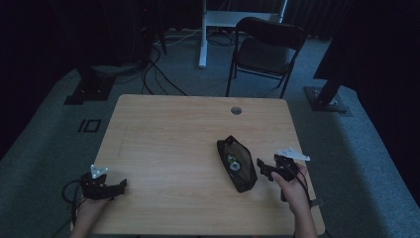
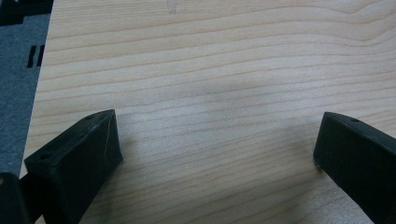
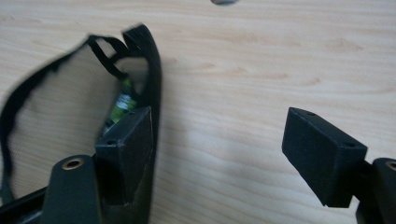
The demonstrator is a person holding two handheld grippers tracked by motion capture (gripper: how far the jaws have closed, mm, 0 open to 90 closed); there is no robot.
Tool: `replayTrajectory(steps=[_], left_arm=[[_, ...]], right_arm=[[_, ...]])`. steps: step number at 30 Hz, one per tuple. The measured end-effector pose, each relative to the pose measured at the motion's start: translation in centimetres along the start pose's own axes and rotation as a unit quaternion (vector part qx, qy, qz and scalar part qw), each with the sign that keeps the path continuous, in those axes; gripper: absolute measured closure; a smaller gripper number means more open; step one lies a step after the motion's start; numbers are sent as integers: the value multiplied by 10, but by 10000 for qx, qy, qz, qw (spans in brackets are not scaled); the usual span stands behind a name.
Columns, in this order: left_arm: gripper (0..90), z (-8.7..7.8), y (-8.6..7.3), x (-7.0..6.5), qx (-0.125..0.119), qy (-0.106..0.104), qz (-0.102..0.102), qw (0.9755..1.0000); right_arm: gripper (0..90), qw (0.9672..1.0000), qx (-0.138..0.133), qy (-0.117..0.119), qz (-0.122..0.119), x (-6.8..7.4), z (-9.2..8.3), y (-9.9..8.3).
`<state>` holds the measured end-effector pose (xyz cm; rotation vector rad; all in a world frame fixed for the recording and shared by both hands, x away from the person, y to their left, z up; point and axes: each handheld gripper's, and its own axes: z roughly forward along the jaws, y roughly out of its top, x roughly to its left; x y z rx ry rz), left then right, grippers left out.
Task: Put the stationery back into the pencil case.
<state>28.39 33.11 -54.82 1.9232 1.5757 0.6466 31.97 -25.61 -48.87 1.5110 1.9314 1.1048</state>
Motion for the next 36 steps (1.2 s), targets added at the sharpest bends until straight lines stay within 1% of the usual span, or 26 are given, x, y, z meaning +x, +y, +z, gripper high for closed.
replayTrajectory(steps=[5,12,16,17,18,20,22,26,28,32,35,36], left_arm=[[8,0,0,0,0,-1,-1,10000],[8,0,0,0,-1,0,-2,10000],[8,0,0,0,-1,0,-2,10000],[8,0,0,0,-1,0,-2,10000],[8,0,0,0,-1,1,-2,10000],[8,0,0,0,-2,0,-2,10000],[8,0,0,0,-1,-1,-2,10000],[8,0,0,0,-1,0,-3,10000],[8,0,0,0,-1,0,-1,10000],[8,0,0,0,-2,-2,-3,10000],[8,0,0,0,-2,-1,-4,10000],[8,0,0,0,0,0,-1,10000]], right_arm=[[227,9999,57,-116,98,-10,3,-12],[216,9994,141,-271,137,-21,5,-27],[205,9993,200,-293,129,-27,7,-35],[202,9992,184,-303,182,-28,7,-36],[201,9992,171,-308,186,-29,7,-37],[176,9991,221,-371,50,-29,9,-40],[174,9987,271,-434,6,-30,11,-43],[170,9984,331,-459,12,-31,13,-48],[131,9980,382,-495,21,-32,14,-52],[134,9976,391,-565,82,-33,14,-57],[132,9968,436,-670,18,-33,13,-60],[132,9965,467,-698,31,-33,13,-60]])
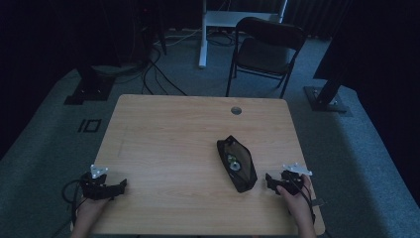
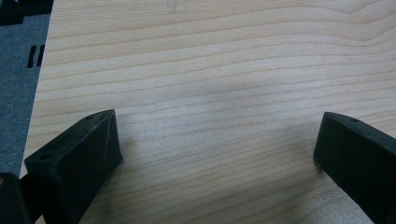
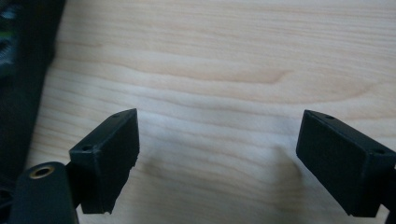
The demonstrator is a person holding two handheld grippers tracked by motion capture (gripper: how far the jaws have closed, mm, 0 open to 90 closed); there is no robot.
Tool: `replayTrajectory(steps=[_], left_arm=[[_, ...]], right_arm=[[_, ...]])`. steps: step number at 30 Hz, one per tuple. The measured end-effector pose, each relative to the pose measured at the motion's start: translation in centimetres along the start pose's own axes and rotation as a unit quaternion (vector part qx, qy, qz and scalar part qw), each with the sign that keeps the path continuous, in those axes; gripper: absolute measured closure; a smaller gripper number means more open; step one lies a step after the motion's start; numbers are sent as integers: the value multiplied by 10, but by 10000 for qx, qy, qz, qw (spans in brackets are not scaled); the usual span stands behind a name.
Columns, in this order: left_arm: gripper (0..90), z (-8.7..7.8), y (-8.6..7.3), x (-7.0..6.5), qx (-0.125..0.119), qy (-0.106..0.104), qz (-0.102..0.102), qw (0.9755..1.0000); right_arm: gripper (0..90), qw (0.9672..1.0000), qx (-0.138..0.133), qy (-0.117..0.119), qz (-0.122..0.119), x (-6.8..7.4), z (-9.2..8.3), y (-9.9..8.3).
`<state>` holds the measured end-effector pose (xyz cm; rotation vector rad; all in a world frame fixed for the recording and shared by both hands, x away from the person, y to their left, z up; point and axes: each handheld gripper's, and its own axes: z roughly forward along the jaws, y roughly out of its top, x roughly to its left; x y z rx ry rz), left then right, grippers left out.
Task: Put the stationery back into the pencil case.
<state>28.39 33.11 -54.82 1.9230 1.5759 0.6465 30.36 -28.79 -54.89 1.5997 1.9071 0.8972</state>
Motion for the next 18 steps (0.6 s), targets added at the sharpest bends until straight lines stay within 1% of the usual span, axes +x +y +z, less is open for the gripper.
replayTrajectory(steps=[2,5,7,9,15,16,18], left_arm=[[8,0,0,0,-2,0,-1,10000],[8,0,0,0,-1,0,-1,10000],[8,0,0,0,-1,0,-1,10000],[8,0,0,0,-2,0,-2,10000],[8,0,0,0,-4,0,0,10000],[8,0,0,0,-4,0,-3,10000],[8,0,0,0,-3,1,-1,10000]], right_arm=[[132,9999,35,-112,14,-1,-1,-2],[132,9994,82,-285,165,-5,0,-5],[132,9989,37,-370,288,-7,-2,-6],[124,9984,119,-482,270,-9,-3,-7],[123,9976,126,-577,363,-10,-3,-8],[123,9971,126,-629,416,-10,-3,-8],[123,9970,121,-637,421,-10,-3,-8]])
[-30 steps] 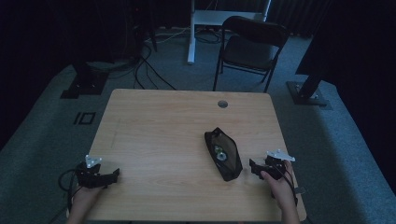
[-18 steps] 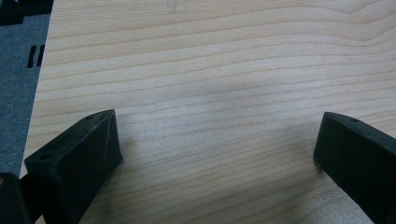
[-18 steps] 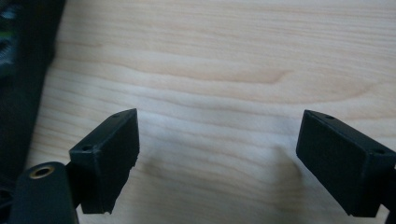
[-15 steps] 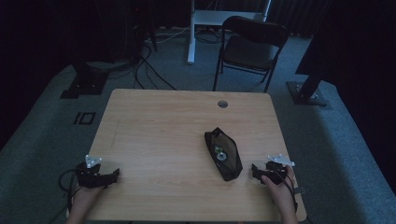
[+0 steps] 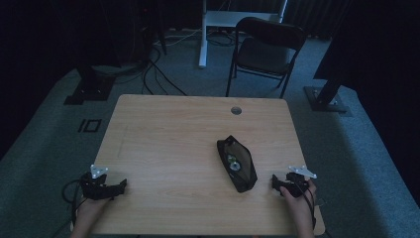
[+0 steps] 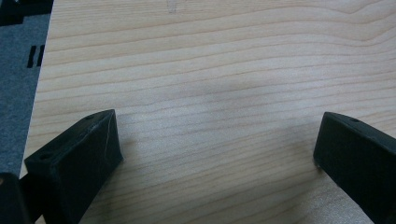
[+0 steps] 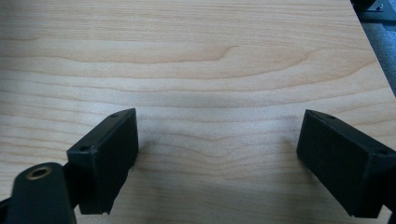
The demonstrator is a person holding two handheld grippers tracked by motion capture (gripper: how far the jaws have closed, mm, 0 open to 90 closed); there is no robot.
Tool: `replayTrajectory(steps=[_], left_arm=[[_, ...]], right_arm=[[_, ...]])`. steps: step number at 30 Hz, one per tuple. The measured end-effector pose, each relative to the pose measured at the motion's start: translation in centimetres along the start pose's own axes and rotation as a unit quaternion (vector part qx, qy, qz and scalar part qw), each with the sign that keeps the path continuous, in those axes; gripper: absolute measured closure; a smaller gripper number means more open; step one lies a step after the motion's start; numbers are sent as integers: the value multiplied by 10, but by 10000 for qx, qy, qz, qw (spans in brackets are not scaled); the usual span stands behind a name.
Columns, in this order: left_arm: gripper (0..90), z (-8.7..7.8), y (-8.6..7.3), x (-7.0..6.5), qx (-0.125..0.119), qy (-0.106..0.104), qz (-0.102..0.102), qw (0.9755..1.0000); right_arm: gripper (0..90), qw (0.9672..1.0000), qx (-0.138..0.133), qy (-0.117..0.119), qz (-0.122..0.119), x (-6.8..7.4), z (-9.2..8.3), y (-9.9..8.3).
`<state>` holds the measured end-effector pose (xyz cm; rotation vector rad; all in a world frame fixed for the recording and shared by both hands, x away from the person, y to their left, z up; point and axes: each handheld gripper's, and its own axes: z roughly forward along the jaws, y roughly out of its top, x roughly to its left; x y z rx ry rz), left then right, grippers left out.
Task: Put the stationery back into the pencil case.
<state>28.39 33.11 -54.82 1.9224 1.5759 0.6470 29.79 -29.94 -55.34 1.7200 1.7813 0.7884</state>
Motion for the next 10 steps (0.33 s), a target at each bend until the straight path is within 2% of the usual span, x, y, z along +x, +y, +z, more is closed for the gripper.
replayTrajectory(steps=[10], left_arm=[[8,0,0,0,-1,-1,-1,10000]], right_arm=[[124,10000,7,-29,34,0,0,0]])
